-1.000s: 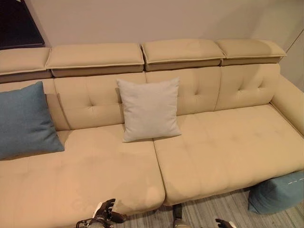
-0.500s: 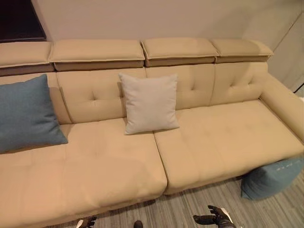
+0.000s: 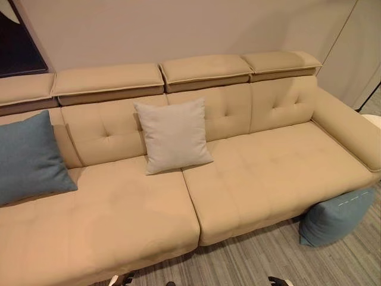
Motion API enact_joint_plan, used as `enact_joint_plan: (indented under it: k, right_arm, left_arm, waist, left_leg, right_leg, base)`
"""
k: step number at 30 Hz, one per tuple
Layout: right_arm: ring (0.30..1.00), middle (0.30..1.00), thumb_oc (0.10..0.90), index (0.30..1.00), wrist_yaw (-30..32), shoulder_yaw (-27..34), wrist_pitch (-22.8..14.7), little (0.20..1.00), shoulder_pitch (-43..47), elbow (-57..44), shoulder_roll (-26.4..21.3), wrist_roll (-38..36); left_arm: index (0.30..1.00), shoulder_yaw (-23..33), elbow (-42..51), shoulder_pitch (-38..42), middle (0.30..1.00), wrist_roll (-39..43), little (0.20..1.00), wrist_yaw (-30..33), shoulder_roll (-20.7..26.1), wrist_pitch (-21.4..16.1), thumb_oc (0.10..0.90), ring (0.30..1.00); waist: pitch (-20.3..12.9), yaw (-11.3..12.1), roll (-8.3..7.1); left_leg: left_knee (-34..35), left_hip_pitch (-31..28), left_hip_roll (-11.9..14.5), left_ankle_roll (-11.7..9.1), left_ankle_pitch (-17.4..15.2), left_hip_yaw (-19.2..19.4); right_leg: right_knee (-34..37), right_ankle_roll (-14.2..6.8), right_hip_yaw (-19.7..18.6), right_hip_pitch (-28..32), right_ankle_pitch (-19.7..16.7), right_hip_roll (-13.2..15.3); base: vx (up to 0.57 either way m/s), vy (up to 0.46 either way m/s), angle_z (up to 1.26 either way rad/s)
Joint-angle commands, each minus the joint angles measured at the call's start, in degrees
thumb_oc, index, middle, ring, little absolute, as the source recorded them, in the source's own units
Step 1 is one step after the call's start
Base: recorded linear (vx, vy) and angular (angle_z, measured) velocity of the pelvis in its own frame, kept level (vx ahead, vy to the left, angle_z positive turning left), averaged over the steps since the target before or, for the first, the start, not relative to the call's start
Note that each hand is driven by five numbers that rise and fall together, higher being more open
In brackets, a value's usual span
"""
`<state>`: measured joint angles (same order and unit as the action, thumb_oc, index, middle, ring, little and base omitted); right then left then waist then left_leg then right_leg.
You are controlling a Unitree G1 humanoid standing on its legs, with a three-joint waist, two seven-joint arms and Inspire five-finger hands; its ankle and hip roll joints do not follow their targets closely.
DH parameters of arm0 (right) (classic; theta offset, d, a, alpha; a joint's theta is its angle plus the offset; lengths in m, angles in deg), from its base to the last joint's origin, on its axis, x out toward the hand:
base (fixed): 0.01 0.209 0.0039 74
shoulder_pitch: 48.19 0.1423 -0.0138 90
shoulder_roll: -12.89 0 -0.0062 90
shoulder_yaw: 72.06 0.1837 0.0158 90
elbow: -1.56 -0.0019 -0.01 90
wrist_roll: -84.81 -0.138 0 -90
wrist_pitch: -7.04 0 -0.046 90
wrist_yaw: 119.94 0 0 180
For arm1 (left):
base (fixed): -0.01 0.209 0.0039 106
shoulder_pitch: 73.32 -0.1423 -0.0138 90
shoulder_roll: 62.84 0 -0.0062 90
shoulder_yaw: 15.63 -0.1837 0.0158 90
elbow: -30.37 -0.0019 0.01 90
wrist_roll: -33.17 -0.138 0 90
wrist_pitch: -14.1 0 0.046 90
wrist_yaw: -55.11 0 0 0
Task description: Pick up all the scattered cushions and arrange them neatly on the sofa.
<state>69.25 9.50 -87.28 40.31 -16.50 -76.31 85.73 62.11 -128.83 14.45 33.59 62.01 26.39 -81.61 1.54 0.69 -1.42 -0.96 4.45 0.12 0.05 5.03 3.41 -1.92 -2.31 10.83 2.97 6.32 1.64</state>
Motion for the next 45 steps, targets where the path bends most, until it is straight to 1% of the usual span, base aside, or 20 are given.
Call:
enact_joint_plan:
  k: [1,5,6,7,9,14,20,21,22,24,25,28,30,34,37,39,40,42,43,45]
  right_arm:
    - [0.900,0.900,0.800,0.900,2.3,-0.6,-0.5,0.900,3.4,0.5,-2.5,-1.1]
    - [0.900,0.900,0.800,0.900,2.9,-0.6,-0.2,0.900,3.7,1.6,-3.1,-0.6]
    - [0.900,0.900,0.800,0.900,3.0,-0.6,0.0,0.900,3.7,1.9,-3.4,-0.5]
    - [0.900,0.900,0.800,0.900,3.0,-0.6,0.1,0.900,3.7,2.1,-3.6,-0.4]
    - [0.900,0.900,0.800,0.900,2.8,-0.1,0.3,0.900,3.4,2.2,-3.8,-0.2]
    - [0.900,0.900,0.800,0.900,3.1,-0.3,1.0,0.900,4.3,1.8,-3.7,-0.3]
    - [0.900,0.900,0.800,0.900,3.3,-1.6,1.3,0.900,5.8,0.0,-2.4,-0.3]
    - [0.900,0.900,0.800,0.900,3.5,-1.9,1.3,0.900,6.1,-0.2,-2.2,0.1]
    - [0.900,0.900,0.800,0.900,3.6,-2.1,1.2,0.900,6.3,-0.5,-2.1,0.4]
    - [0.900,0.900,0.800,0.900,3.7,-2.0,1.0,0.900,5.8,-0.4,-2.4,0.8]
    - [0.900,0.900,0.800,0.900,3.7,-2.0,1.0,0.900,5.8,-0.4,-2.4,0.8]
    - [0.900,0.900,0.800,0.900,3.6,-0.8,1.1,0.900,4.5,1.0,-3.0,1.3]
    - [0.900,0.900,0.800,0.900,3.7,-1.0,1.3,0.900,4.5,0.9,-3.5,1.1]
    - [0.900,0.900,0.800,0.900,4.0,-1.1,1.0,0.900,4.5,0.2,-4.0,0.3]
    - [0.900,0.900,0.800,0.900,4.5,-0.4,0.9,0.900,4.1,0.0,-4.3,-0.7]
    - [0.900,0.900,0.800,0.900,4.5,-0.4,0.9,0.900,4.1,0.0,-4.3,-0.7]
    - [0.900,0.900,0.800,0.900,4.8,0.2,0.8,0.900,3.1,0.8,-4.3,-1.1]
    - [0.900,0.900,0.800,0.900,4.9,0.4,0.8,0.900,2.9,1.0,-4.3,-1.4]
    - [0.900,0.900,0.800,0.900,5.4,1.1,0.7,0.900,2.7,1.7,-4.4,-2.3]
    - [0.900,0.900,0.800,0.900,5.5,1.5,0.6,0.900,2.4,2.0,-4.4,-2.6]
  left_arm:
    - [0.900,1.2,-0.4,3.5,0.900,-1.2,0.900,0.8,0.6,-0.2,0.800,0.900]
    - [0.900,0.7,-0.5,3.9,0.900,-0.3,0.900,1.3,-0.4,-0.2,0.800,0.900]
    - [0.900,0.6,-0.5,4.0,0.900,0.0,0.900,1.5,-0.7,-0.3,0.800,0.900]
    - [0.900,0.4,-0.4,4.2,0.900,0.1,0.900,1.4,-1.0,-0.4,0.800,0.900]
    - [0.900,-0.2,-0.3,4.6,0.900,-0.2,0.900,1.4,-1.3,-0.4,0.800,0.900]
    - [0.900,-1.8,0.8,6.4,0.900,-0.9,0.900,1.3,-1.2,-0.5,0.800,0.900]
    - [0.900,-3.1,0.6,7.6,0.900,-3.6,0.900,1.0,0.1,-0.3,0.800,0.900]
    - [0.900,-3.1,0.4,8.0,0.900,-3.8,0.900,1.2,0.6,-0.2,0.800,0.900]
    - [0.900,-3.1,0.5,8.3,0.900,-3.7,0.900,1.2,1.0,-0.2,0.800,0.900]
    - [0.900,-2.7,0.2,8.3,0.900,-4.2,0.900,1.1,1.7,0.0,0.800,0.900]
    - [0.900,-2.7,0.2,8.3,0.900,-4.2,0.900,1.1,1.7,0.0,0.800,0.900]
    - [0.900,-1.4,0.1,6.8,0.900,-4.4,0.900,0.6,1.9,0.3,0.800,0.900]
    - [0.900,-1.0,0.3,6.2,0.900,-4.3,0.900,0.5,1.5,0.2,0.800,0.900]
    - [0.900,-2.3,0.7,7.0,0.900,-4.0,0.900,0.4,0.4,0.2,0.800,0.900]
    - [0.900,-3.7,1.2,8.0,0.900,-4.0,0.900,0.3,-0.6,0.3,0.800,0.900]
    - [0.900,-3.7,1.2,8.0,0.900,-4.0,0.900,0.3,-0.6,0.3,0.800,0.900]
    - [0.900,-4.4,1.6,8.4,0.900,-3.9,0.900,0.4,-1.1,0.4,0.800,0.900]
    - [0.900,-4.6,1.7,8.4,0.900,-3.7,0.900,0.5,-1.2,0.5,0.800,0.900]
    - [0.900,-5.0,1.8,8.8,0.900,-3.0,0.900,1.0,-1.7,0.4,0.800,0.900]
    - [0.900,-5.2,1.8,8.8,0.900,-2.8,0.900,1.2,-1.9,0.4,0.800,0.900]
  waist:
    - [2.4,0.3,-3.14]
    - [3.2,1.3,-3.36]
    - [3.4,1.8,-3.34]
    - [3.4,2.0,-3.24]
    - [3.0,1.7,-2.63]
    - [3.8,0.9,-2.55]
    - [5.4,0.7,-3.25]
    - [5.9,0.9,-3.34]
    - [6.4,1.7,-3.08]
    - [6.0,2.6,-2.23]
    - [6.0,2.6,-2.23]
    - [4.1,5.3,-1.54]
    - [3.0,6.5,-2.27]
    - [3.4,4.6,-1.57]
    - [4.3,3.2,-1.00]
    - [4.3,3.1,-0.97]
    - [4.7,2.3,-0.86]
    - [5.0,2.3,-0.86]
    - [5.6,2.8,-0.99]
    - [5.4,2.8,-1.15]
  left_leg:
    - [-5.9,-0.1,-1.7,-2.0,-9.0,-3.3]
    - [-7.9,1.8,-2.8,-2.6,-9.5,-9.2]
    - [-8.5,2.6,-3.4,-2.9,-9.6,-12.8]
    - [-8.4,2.8,-3.7,-3.0,-9.5,-14.3]
    - [-5.1,1.4,-3.6,-2.6,-9.4,-16.0]
    - [-3.7,0.9,-4.2,-1.9,-8.7,-15.1]
    - [-2.6,1.5,-4.3,0.0,-8.3,-10.4]
    - [-2.7,1.6,-3.9,0.3,-8.3,-9.5]
    - [-2.9,1.9,-3.5,0.4,-8.3,-8.3]
    - [-2.3,2.4,-2.5,0.7,-7.3,-5.4]
    - [-2.3,2.4,-2.5,0.7,-7.3,-5.4]
    - [-1.5,2.4,-0.9,1.2,-6.3,-0.1]
    - [-1.1,2.8,-0.6,0.6,-5.5,3.0]
    - [-1.2,2.6,0.3,-0.4,-4.9,2.2]
    - [-2.9,3.1,1.3,-1.3,-4.7,1.6]
    - [-2.9,3.1,1.3,-1.3,-4.7,1.6]
    - [-5.1,3.3,2.3,-2.1,-4.9,1.7]
    - [-6.0,3.4,2.3,-2.2,-5.1,1.1]
    - [-7.7,3.9,0.6,-2.3,-6.1,-2.5]
    - [-7.8,4.4,-0.3,-2.4,-6.2,-4.2]
  right_leg:
    - [4.0,-3.6,-3.5,-1.6,-7.0,1.8]
    - [3.8,-3.7,-5.0,-2.6,-7.9,1.9]
    - [3.8,-3.9,-6.2,-3.4,-8.4,2.0]
    - [3.8,-4.0,-6.7,-3.7,-8.6,2.1]
    - [3.6,-4.6,-8.3,-4.8,-9.0,2.0]
    - [2.3,-5.6,-10.6,-8.0,-10.4,3.1]
    - [0.6,-8.3,-13.9,-13.4,-13.6,3.4]
    - [-0.3,-8.4,-13.1,-14.3,-13.7,3.3]
    - [-1.6,-7.9,-9.7,-14.9,-13.2,4.0]
    - [-5.4,-6.2,0.2,-12.9,-9.5,6.3]
    - [-5.4,-6.2,0.2,-12.8,-9.5,6.3]
    - [-8.7,-5.6,7.4,-6.4,-4.8,7.8]
    - [-3.0,-6.0,5.5,-3.6,-4.5,6.3]
    - [0.0,-5.0,2.7,-3.7,-4.9,4.1]
    - [1.5,-4.4,2.5,-3.2,-5.2,3.3]
    - [1.6,-4.4,2.6,-3.1,-5.2,3.2]
    - [2.1,-3.7,2.3,-2.3,-5.2,2.6]
    - [2.0,-3.6,2.1,-2.3,-5.2,2.4]
    - [1.7,-3.2,0.8,-2.3,-5.2,2.0]
    - [1.7,-3.2,0.4,-2.4,-5.4,1.9]
  base:
    - [-0.05,0.001,-0.06]
    - [-0.08,0.034,-0.33]
    - [-0.07,0.098,-0.73]
    - [-0.07,0.123,-0.58]
    - [-0.02,0.174,-0.81]
    - [-0.04,0.159,-0.48]
    - [-0.11,0.158,-0.98]
    - [-0.19,0.103,-0.94]
    - [-0.23,0.114,-0.98]
    - [-0.19,0.125,-1.16]
    - [-0.15,0.078,-1.13]
    - [-0.17,-0.016,-1.15]
    - [-0.14,-0.173,-1.11]
    - [-0.04,-0.145,-0.62]
    - [-0.05,-0.112,-0.06]
    - [-0.02,-0.082,-0.02]
    - [-0.01,-0.117,-0.15]
    - [0.00,-0.088,-0.08]
    - [0.04,-0.061,-0.09]
    - [0.06,-0.051,-0.43]
